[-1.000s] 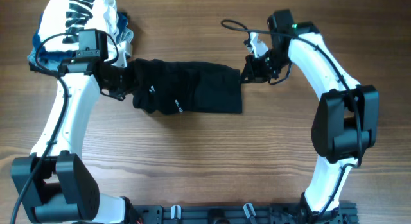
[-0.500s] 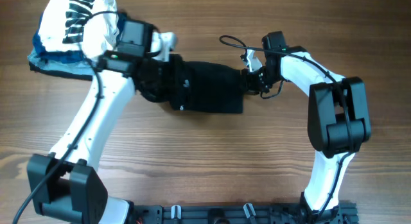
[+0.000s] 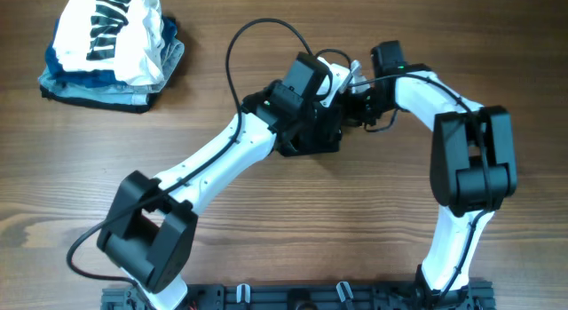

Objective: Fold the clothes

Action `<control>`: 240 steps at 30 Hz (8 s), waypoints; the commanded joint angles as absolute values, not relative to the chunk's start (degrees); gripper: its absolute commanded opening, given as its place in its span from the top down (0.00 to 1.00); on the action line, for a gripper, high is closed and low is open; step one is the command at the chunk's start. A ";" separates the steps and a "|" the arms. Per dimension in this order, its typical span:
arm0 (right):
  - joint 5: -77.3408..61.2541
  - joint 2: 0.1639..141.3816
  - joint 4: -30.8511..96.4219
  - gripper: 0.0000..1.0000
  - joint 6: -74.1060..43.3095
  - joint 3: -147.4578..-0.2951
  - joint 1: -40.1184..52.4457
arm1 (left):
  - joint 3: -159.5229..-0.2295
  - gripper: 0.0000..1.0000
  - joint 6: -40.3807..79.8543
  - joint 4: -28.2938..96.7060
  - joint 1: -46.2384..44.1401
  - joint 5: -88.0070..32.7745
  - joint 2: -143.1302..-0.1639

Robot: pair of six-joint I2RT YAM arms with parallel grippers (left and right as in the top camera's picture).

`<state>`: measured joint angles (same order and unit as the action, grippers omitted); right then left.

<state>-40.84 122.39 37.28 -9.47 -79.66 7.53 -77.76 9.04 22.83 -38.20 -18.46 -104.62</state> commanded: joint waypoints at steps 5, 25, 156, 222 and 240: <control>-50.39 116.14 36.71 0.96 -12.91 -89.78 -1.37 | -78.76 0.96 8.16 21.61 -38.68 -16.82 -105.93; -49.43 113.58 49.01 0.46 0.10 -92.25 -6.50 | -89.84 0.00 11.20 19.11 -32.40 -16.80 -94.89; -32.77 118.87 45.30 0.00 -8.03 -96.53 -1.89 | -77.69 0.00 -7.03 54.70 -34.15 8.45 -104.62; -30.79 118.87 47.90 0.01 -6.24 -96.38 -0.54 | -103.98 0.96 -25.36 20.97 5.28 30.94 -116.55; -28.88 118.87 47.57 0.01 -7.68 -96.38 0.34 | -104.01 0.00 -16.36 27.03 -5.74 30.68 -111.83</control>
<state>-29.50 120.14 47.75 -7.29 -95.72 -0.19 -102.94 -21.54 26.85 -2.24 31.14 -118.78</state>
